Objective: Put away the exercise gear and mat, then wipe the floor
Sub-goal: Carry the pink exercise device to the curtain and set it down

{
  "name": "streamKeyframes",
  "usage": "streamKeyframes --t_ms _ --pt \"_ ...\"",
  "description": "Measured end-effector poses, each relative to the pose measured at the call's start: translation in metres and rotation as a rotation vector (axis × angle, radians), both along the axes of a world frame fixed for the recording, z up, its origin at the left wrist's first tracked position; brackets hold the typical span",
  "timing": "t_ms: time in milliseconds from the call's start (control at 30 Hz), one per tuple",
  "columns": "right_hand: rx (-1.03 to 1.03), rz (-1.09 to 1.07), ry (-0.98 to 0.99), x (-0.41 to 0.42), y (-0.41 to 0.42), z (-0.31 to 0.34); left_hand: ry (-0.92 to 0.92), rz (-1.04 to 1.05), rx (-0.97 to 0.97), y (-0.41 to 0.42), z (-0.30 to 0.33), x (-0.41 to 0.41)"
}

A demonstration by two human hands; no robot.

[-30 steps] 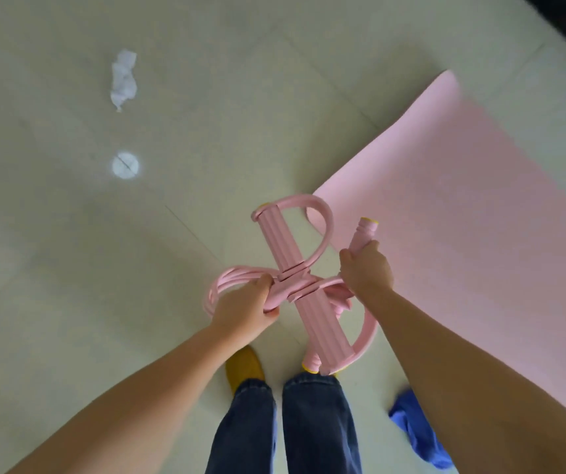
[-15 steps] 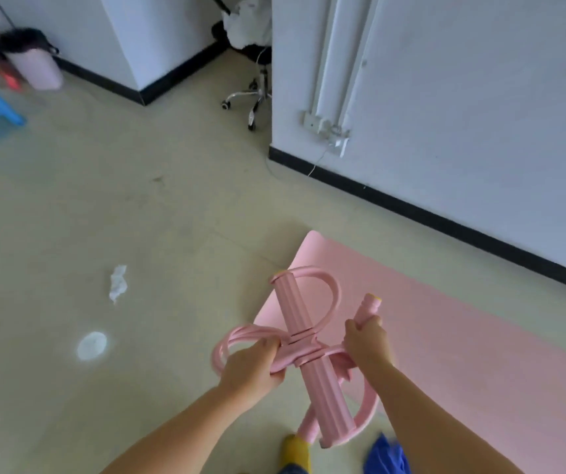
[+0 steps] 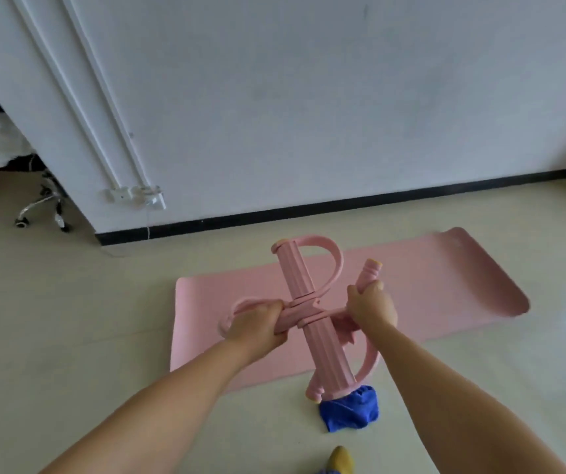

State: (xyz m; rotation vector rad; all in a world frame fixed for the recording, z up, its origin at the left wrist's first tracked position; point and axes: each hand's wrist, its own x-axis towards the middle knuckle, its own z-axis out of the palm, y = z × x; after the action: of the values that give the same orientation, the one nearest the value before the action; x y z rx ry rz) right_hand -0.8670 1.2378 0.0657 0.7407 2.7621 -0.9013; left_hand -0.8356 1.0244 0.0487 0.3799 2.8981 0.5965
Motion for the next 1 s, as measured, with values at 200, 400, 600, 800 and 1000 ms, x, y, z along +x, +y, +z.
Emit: streamKeyframes --t_ms 200,400,600,800,1000 --pt "-0.028 -0.299 0.071 0.038 0.164 0.026 0.069 -0.305 -0.034 0.162 0.043 -0.012" --pt "-0.049 -0.486 0.151 0.069 0.359 0.039 0.105 -0.495 -0.015 0.361 0.047 -0.023" --pt "0.103 -0.588 0.099 0.11 0.539 0.062 0.065 -0.664 0.051 0.551 0.052 -0.012" --pt "0.101 -0.656 0.087 0.091 0.648 0.058 0.098 -0.777 0.014 0.666 0.052 -0.054" --pt "0.059 -0.666 0.09 0.012 0.738 0.044 0.09 -0.823 -0.075 0.766 0.035 -0.146"
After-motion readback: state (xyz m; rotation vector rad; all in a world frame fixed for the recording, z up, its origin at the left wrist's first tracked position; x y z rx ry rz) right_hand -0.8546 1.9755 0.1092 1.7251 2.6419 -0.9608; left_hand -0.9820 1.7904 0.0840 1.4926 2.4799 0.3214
